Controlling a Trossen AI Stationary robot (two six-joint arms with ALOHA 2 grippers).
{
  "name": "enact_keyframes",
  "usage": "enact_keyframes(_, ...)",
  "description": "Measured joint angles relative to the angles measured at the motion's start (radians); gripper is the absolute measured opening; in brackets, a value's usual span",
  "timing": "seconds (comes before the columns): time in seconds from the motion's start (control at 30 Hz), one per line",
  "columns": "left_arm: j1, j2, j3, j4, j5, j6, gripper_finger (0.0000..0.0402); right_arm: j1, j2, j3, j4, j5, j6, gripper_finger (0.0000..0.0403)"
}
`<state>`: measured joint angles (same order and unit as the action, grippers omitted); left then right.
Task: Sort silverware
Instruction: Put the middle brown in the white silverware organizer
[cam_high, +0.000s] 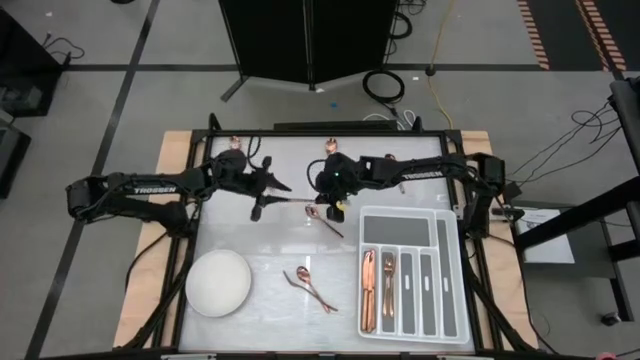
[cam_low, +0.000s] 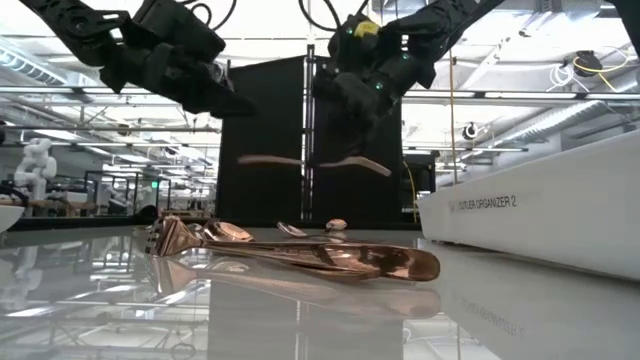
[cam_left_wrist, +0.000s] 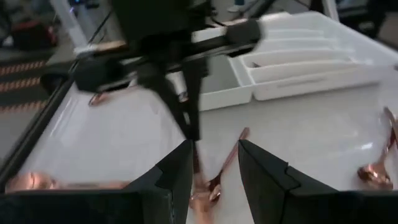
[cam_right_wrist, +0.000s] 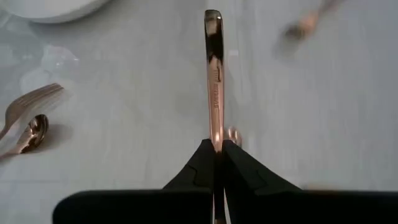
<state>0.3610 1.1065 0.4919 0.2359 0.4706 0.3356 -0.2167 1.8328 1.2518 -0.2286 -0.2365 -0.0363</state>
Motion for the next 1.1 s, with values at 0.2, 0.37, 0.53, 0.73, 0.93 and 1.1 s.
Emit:
enact_keyframes(0.2, -0.092, 0.032, 0.0, 0.013, -0.166, 0.231, 0.013, -0.014, 0.0, 0.0, -0.041, -0.003, 0.216, 0.0005)
enact_keyframes(0.37, -0.158, 0.121, -0.001, 0.081, -0.313, 0.374, 0.013, -0.026, 0.0, 0.0, -0.031, -0.007, 0.322, 0.0007)
enact_keyframes(0.53, -0.202, 0.209, -0.001, 0.214, -0.474, 0.433, 0.013, -0.032, 0.0, 0.0, -0.031, -0.006, 0.364, 0.0007)
enact_keyframes(0.73, -0.207, 0.266, 0.012, 0.234, -0.502, 0.46, 0.013, -0.033, 0.0, 0.0, 0.023, -0.006, 0.422, 0.0008)
enact_keyframes(0.93, -0.207, 0.303, 0.031, 0.238, -0.586, 0.483, 0.013, -0.033, 0.0, 0.001, 0.084, -0.027, 0.442, 0.0008)
enact_keyframes(1.1, -0.207, 0.314, 0.031, 0.245, -0.633, 0.484, 0.013, -0.033, 0.0, 0.001, 0.087, -0.031, 0.444, 0.0009)
